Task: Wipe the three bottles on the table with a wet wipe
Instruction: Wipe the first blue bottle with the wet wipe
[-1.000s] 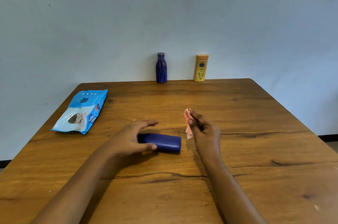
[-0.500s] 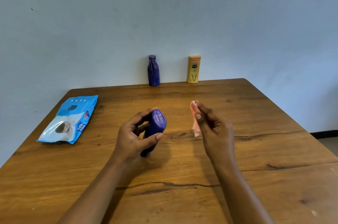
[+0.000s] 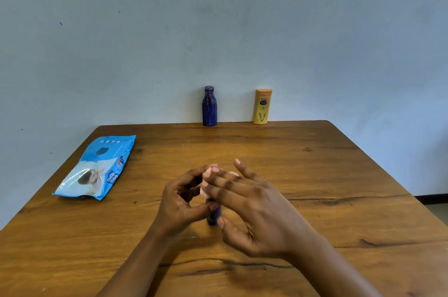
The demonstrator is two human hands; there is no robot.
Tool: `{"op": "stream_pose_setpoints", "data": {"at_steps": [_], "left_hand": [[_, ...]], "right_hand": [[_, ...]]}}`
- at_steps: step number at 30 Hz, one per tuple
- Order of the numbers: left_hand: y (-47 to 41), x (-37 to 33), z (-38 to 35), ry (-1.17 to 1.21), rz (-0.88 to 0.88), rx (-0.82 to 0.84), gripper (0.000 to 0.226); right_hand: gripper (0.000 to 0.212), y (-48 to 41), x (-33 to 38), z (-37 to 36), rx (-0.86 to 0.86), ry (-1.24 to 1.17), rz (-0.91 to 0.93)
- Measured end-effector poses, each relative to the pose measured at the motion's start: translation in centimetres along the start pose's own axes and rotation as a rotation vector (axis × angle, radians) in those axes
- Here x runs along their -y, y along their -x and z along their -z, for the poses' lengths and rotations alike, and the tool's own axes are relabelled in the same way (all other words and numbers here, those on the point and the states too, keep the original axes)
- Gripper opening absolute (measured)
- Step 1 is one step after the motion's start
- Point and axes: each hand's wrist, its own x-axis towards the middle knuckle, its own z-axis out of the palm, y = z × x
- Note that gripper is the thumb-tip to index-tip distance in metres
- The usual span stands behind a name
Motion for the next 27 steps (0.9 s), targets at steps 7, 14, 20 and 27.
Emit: {"op": "stream_pose_setpoints", "data": {"at_steps": [7, 14, 20, 27], "left_hand": [[-0.5, -0.7, -0.2, 0.024, 0.0, 0.045, 0.052], [-0.2, -0.2, -0.2, 0.048, -0.001, 0.066, 0.06], [-0.2, -0.5, -0.2, 0.02, -0.006, 0.04, 0.057], [0.2, 0.3, -0.8, -0.05, -0.024, -0.002, 0.066]], "right_hand": [[0.071, -1.6, -0.7, -0.5, 0.031, 0.143, -0.063], [0.062, 0.5, -0.7, 0.1, -0.018, 0.11, 0.054], [0.064, -0.3, 0.0, -0.9, -0.053, 0.185, -0.089], [0.064, 0.4, 1.4, -0.8, -0.125, 0.32, -0.169]]}}
